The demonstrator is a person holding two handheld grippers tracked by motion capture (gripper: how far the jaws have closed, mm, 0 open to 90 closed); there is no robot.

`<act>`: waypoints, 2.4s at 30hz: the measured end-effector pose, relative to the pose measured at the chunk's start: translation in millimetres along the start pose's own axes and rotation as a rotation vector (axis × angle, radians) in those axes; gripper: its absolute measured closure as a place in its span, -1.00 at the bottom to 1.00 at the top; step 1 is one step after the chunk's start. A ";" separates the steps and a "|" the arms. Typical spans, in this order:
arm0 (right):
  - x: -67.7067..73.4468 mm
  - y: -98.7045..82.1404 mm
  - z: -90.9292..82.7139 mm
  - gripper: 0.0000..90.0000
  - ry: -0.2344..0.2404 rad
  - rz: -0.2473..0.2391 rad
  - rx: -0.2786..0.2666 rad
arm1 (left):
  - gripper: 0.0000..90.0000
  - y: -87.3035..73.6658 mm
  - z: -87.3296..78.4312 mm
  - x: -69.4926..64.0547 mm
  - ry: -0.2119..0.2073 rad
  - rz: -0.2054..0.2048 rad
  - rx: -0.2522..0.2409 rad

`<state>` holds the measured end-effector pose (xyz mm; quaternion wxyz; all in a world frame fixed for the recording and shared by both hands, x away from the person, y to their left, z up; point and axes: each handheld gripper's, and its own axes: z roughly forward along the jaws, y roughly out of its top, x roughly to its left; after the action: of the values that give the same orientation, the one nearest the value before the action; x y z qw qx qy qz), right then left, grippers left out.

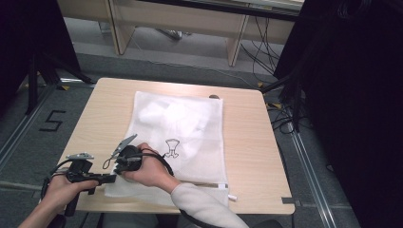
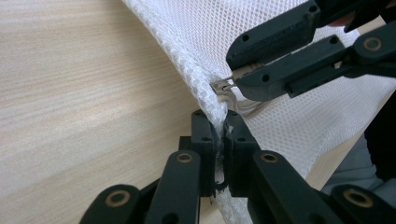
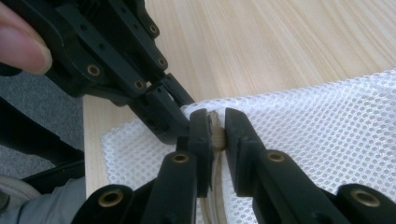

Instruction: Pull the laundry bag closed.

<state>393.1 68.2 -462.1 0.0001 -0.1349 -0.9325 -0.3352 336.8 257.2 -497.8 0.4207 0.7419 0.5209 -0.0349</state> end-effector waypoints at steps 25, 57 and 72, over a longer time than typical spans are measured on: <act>-3.3 -17.4 -2.3 0.83 0.019 0.017 0.043 | 0.90 1.1 -3.2 -3.1 -0.001 0.000 -0.011; -5.4 -37.7 -9.9 0.83 0.036 0.031 0.095 | 0.90 0.6 -3.2 -3.3 0.039 0.038 -0.005; -8.4 -47.2 -13.3 0.83 0.034 0.047 0.099 | 0.90 0.2 -2.5 -3.4 0.055 0.044 -0.003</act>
<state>388.2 22.9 -482.0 0.0304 -0.1508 -0.9444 -0.2907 334.5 256.2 -494.4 0.4080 0.7531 0.5161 -0.0045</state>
